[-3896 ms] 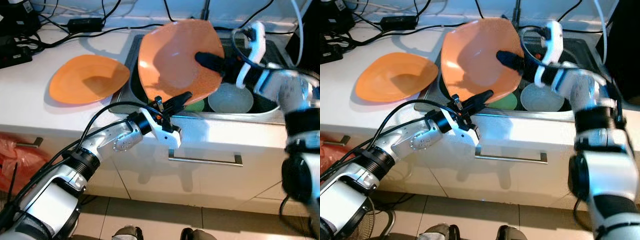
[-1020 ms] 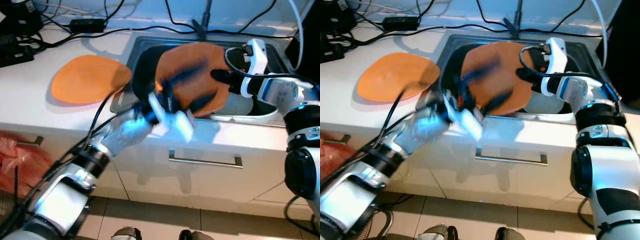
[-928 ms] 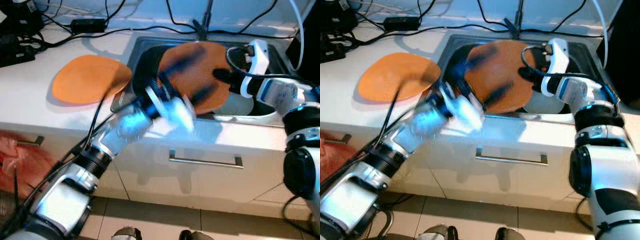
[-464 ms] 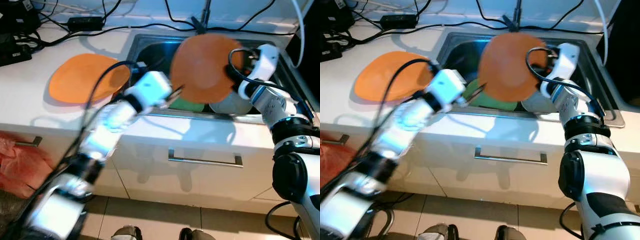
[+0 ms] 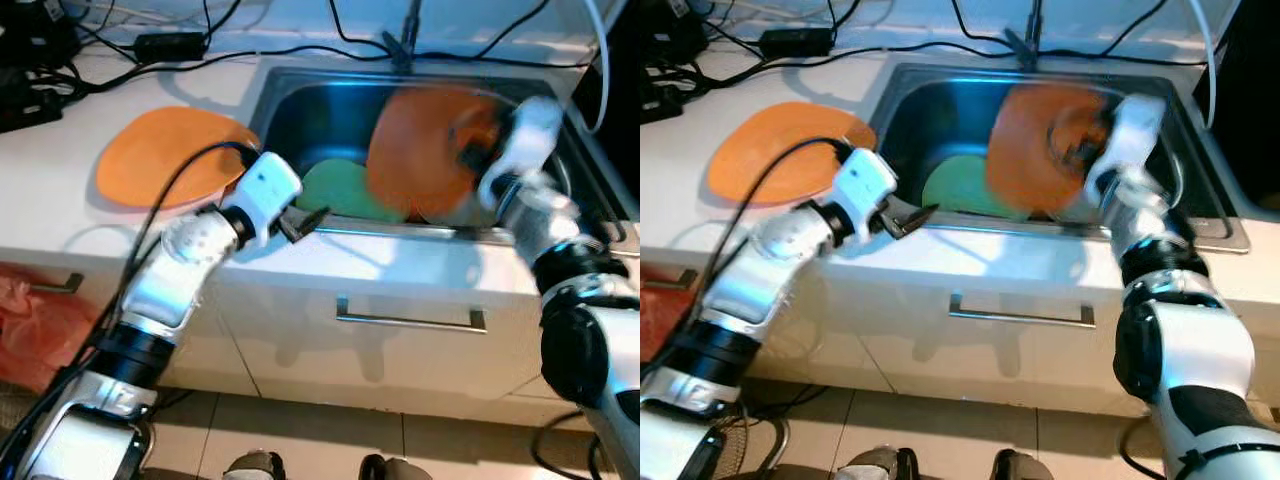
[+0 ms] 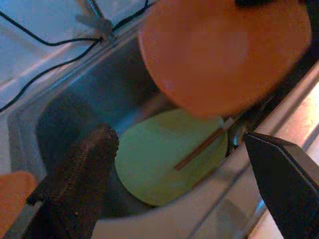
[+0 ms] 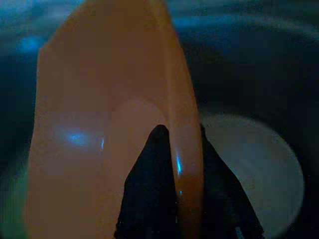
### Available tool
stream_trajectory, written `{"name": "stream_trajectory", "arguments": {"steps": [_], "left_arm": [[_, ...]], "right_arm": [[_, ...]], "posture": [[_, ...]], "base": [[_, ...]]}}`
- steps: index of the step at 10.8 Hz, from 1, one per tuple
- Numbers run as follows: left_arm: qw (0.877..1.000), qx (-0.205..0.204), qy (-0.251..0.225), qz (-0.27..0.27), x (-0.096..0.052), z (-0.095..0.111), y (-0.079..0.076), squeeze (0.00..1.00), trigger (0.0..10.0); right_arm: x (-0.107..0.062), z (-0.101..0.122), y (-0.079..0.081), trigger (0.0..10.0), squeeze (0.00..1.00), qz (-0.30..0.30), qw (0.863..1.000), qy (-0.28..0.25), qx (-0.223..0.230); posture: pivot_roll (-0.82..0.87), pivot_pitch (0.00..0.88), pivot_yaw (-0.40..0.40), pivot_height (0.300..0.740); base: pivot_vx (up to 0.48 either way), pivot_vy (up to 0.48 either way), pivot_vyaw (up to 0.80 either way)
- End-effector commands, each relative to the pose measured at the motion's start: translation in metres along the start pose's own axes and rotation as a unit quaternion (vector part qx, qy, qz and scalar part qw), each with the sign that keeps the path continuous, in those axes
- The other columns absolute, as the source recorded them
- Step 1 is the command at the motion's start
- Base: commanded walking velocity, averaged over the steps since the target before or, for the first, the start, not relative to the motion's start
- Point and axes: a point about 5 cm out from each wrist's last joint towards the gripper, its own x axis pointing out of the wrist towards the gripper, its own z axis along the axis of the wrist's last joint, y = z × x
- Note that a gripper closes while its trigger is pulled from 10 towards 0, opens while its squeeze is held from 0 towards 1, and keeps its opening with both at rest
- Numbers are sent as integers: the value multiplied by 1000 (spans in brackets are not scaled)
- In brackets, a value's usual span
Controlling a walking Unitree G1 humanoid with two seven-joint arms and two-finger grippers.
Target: Kitchen organization
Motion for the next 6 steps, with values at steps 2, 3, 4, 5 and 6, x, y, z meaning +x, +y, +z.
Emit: {"name": "stream_trajectory", "arguments": {"steps": [2,3,4,5,6], "left_arm": [[999,4,23,-38,-7,4,-2,1000,10000],[998,3,29,-49,-10,5,-3,1000,10000],[998,4,35,-52,-13,5,-3,1000,10000],[998,1,40,-49,-15,5,-1,1000,10000],[998,-1,46,-50,-16,6,-1,1000,10000]], "right_arm": [[-1,-6,-4,0,0,9,999,25,-43],[-2,-7,-6,0,0,6,998,33,-60],[-1,-8,-6,0,0,4,996,39,-75],[-2,-10,-6,0,0,7,994,44,-95],[-3,-14,-10,0,0,3,993,57,-107]], "posture": [[93,133,21,740],[102,138,26,740],[112,142,30,740],[122,147,33,740],[135,153,30,740]], "base": [[0,0,0],[0,0,0],[0,0,0],[0,0,0],[0,0,0]]}}
